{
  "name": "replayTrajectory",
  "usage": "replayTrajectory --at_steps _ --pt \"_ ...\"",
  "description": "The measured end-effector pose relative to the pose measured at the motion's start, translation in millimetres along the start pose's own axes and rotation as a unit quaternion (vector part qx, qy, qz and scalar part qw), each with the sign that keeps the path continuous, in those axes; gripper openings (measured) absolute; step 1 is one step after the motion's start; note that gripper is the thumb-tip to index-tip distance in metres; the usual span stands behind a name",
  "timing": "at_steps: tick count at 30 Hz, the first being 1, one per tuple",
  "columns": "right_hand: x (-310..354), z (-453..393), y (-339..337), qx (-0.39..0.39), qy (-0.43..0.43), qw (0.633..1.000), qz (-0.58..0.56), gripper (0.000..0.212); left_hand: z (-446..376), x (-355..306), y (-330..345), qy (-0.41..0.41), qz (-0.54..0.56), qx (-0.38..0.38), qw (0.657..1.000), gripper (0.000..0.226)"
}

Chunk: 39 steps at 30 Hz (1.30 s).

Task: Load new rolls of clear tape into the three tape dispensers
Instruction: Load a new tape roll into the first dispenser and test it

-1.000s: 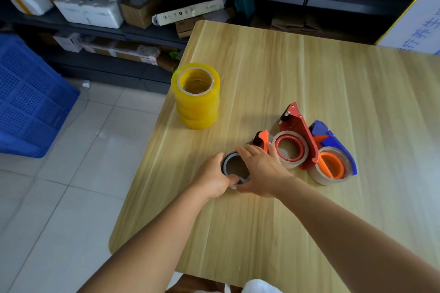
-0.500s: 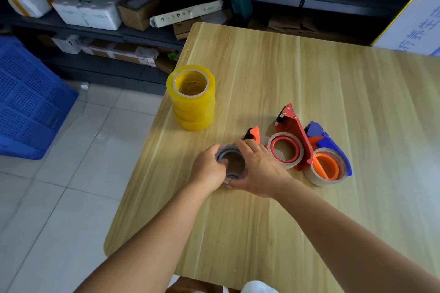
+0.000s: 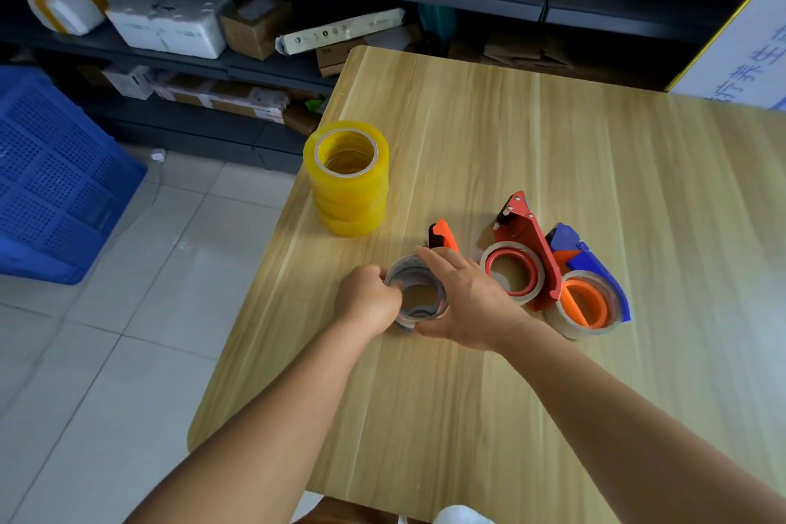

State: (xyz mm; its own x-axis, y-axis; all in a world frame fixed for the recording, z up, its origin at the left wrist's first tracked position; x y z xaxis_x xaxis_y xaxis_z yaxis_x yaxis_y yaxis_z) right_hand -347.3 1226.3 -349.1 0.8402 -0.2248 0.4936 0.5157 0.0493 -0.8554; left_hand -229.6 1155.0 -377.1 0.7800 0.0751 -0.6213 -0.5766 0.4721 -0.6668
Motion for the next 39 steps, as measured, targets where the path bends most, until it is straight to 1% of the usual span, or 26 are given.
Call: replayTrajectory --at_steps 3,7,8,10,12,14,17,20,24,27,29,35,37,39 --pt "-1 -1 -7 0.0 0.005 1.0 -0.02 0.099 1 -4 -2 0.022 0.029 0.018 0.999 0.026" --pt "3 -3 -14 -0.007 0.011 0.997 -0.079 0.091 6 -2 -2 -0.003 0.137 0.033 0.99 0.03" --pt "3 -3 -15 -0.008 0.02 0.996 -0.085 0.094 7 -2 -2 -0.001 0.145 0.035 0.989 0.031" --pt "2 -2 -14 -0.01 0.041 0.996 -0.084 0.107 9 -1 -2 0.012 0.15 0.035 0.988 0.031" --pt "6 -3 -13 -0.018 0.037 0.997 -0.059 0.112 9 1 -7 0.024 0.153 0.015 0.988 0.032" --pt "16 -7 -11 -0.025 0.02 0.999 -0.04 0.11 7 3 -18 0.031 0.144 -0.021 0.989 0.033" --pt "35 -20 -3 -0.016 0.004 0.999 -0.046 0.106 2 9 -37 0.039 0.139 -0.066 0.987 0.035" --pt "60 -35 8 -0.011 -0.015 0.999 -0.041 0.101 -4 26 -57 0.023 0.132 -0.107 0.985 0.033" --pt "88 -57 33 0.03 -0.02 0.999 -0.028 0.098 -16 50 -75 0.004 0.119 -0.13 0.984 0.035" --pt "102 -70 51 0.052 -0.012 0.998 -0.014 0.099 -25 65 -84 -0.023 0.095 -0.119 0.988 0.046" --pt "107 -77 59 0.052 -0.003 0.999 -0.013 0.099 -30 71 -87 -0.035 0.103 -0.102 0.989 0.051" --pt "107 -89 73 0.063 0.02 0.998 -0.006 0.099 -43 78 -87 -0.047 0.097 -0.064 0.992 0.051" --pt "107 -90 67 0.037 0.016 0.999 -0.026 0.097 -47 77 -86 -0.04 0.089 -0.054 0.994 0.052" --pt "108 -90 50 -0.029 0.01 0.998 -0.05 0.089 -52 72 -88 -0.029 0.086 -0.057 0.994 0.054"
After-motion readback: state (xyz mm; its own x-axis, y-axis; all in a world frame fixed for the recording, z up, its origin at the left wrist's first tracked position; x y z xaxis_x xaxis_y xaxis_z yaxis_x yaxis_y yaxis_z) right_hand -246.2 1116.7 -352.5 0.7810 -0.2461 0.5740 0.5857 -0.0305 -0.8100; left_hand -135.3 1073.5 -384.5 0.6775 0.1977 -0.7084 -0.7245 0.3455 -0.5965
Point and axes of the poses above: each hand's wrist, its own z-axis away from the middle knuckle, its own y-axis out of the palm, x = y × z, the point moved 8 cm from there along -z, towards the middle knuckle, and after that the axes turned 5 degrees about -x, right-handed, at the moved point
